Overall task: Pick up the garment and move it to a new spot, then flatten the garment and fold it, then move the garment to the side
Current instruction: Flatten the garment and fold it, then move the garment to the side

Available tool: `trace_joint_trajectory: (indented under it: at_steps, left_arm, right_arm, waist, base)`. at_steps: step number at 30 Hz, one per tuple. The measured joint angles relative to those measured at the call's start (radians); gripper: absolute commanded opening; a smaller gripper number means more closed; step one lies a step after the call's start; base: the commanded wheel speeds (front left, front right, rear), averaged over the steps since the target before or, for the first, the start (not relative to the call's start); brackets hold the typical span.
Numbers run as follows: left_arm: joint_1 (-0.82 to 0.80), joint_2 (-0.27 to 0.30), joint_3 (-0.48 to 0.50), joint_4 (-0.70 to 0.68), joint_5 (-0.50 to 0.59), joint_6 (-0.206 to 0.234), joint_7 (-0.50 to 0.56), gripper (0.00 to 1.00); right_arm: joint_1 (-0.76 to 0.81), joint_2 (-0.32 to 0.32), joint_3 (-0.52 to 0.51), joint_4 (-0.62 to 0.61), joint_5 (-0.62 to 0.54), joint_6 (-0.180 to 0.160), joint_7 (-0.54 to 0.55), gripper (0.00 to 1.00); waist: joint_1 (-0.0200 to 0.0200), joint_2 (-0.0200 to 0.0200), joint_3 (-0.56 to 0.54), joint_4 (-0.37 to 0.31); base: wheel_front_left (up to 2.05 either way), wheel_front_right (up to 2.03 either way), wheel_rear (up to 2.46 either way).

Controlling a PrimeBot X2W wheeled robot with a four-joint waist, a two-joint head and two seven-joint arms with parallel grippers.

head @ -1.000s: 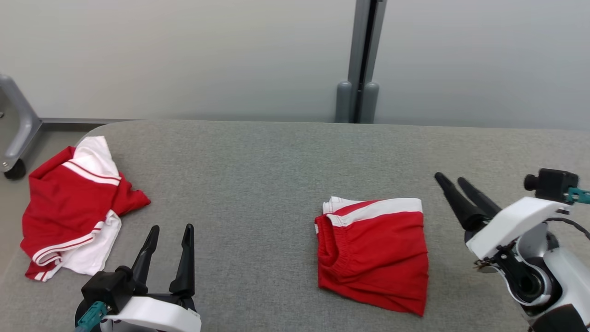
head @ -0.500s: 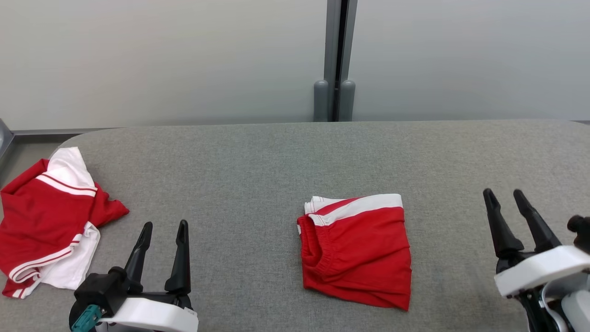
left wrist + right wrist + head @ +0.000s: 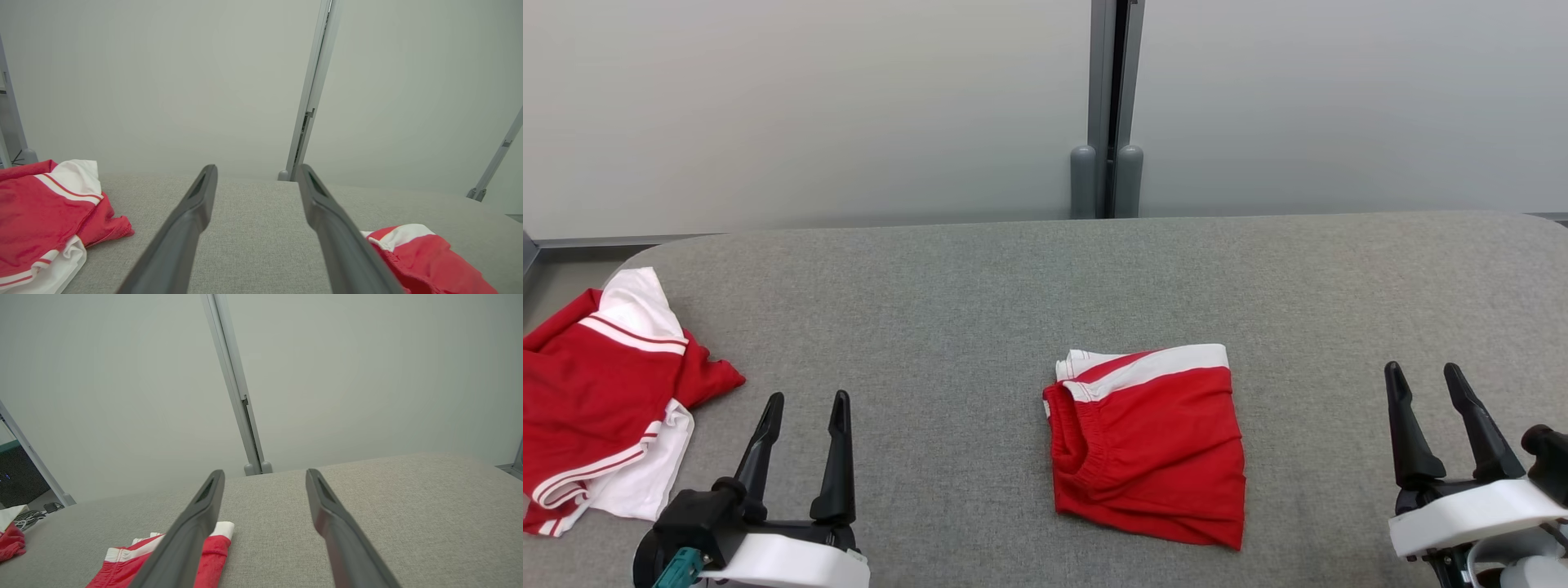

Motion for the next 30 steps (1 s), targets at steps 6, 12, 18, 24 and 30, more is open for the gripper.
trace_joint_trajectory:
  at_steps: [6,12,18,24,30]
  left_arm:
    - [0.005,-0.006,0.005,0.002,0.039,-0.006,0.0,1.0]
    - [0.005,-0.01,0.003,0.004,0.074,-0.006,0.0,1.0]
    - [0.005,-0.012,0.004,0.006,0.081,-0.005,0.0,1.0]
    - [0.005,-0.015,0.002,0.008,0.082,-0.005,0.0,1.0]
    - [0.004,-0.017,-0.015,0.015,0.082,-0.007,0.0,1.0]
  right_arm:
    - [0.0,0.018,-0.009,-0.006,-0.039,0.0,-0.002,1.0]
    - [-0.004,0.022,-0.015,0.002,-0.077,0.0,-0.002,1.0]
    - [-0.007,0.027,-0.019,0.015,-0.083,0.0,-0.003,1.0]
    - [-0.011,0.029,0.003,0.041,-0.076,0.0,-0.002,1.0]
    - [-0.09,0.033,0.075,0.129,-0.025,0.0,0.116,1.0]
  waist:
    - [0.0,-0.0001,0.002,-0.001]
    - [0.0,0.0,0.002,0.002]
    - [0.0,0.0,0.002,0.005]
    - [0.0,-0.0001,0.0,0.009]
    - [0.0,0.0,0.007,0.027]
  base:
    - [0.0,0.0,0.0]
    - [0.0,0.0,0.0]
    - [0.0,0.0,0.0]
    - [0.0,0.0,0.0]
    - [0.0,0.0,0.0]
